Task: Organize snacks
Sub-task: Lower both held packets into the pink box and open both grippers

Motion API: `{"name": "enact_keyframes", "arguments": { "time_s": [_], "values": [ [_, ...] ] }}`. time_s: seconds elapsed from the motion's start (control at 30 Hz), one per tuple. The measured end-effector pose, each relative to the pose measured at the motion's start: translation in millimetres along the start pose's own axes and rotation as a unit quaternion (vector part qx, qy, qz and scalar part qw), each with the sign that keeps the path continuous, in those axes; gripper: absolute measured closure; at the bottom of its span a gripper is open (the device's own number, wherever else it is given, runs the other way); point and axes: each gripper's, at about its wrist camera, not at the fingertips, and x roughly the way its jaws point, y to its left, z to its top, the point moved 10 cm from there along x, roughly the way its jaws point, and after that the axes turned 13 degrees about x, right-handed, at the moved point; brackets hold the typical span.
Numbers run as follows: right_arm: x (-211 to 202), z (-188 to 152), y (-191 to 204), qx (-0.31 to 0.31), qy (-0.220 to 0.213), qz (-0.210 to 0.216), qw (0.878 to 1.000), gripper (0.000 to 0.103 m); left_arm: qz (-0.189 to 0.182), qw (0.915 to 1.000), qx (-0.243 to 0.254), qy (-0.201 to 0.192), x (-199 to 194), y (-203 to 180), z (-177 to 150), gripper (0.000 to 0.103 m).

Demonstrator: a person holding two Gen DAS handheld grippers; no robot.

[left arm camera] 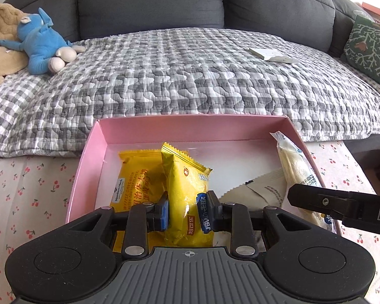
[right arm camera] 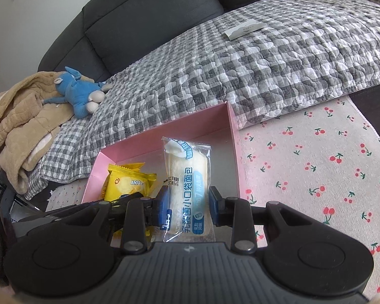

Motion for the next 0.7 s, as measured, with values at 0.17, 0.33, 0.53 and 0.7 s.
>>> {"name": "enact_keyframes", "arguments": {
  "time_s": [0.17,0.33,0.53,0.7],
  "values": [
    [10.6,3.1,-5.0,0.003,-0.004,0.001,1.000,0.074,0.011,0.9999,-0.007,-0.006,9.1,8.3,4.1,0.076],
    [10.1,5.6,-4.9,0.001,-0.006,0.002,1.000,0.073,0.009,0.9999,-0.005,-0.012,11.4,7.9,5.8,0.073],
    [-1.8,12.1,-2.5,0.002,-0.016,0.005,1.000,0.056,-0.011,0.9998,0.005,-0.019,2.7,-0.2,5.1,0.056],
    [-18.1,15.7,2.8,0.002,-0.029,0.012,1.000,0.043,-0.014,0.9994,0.011,-0.029,-14.8,-2.1,3.0,0.039]
  ]
}}
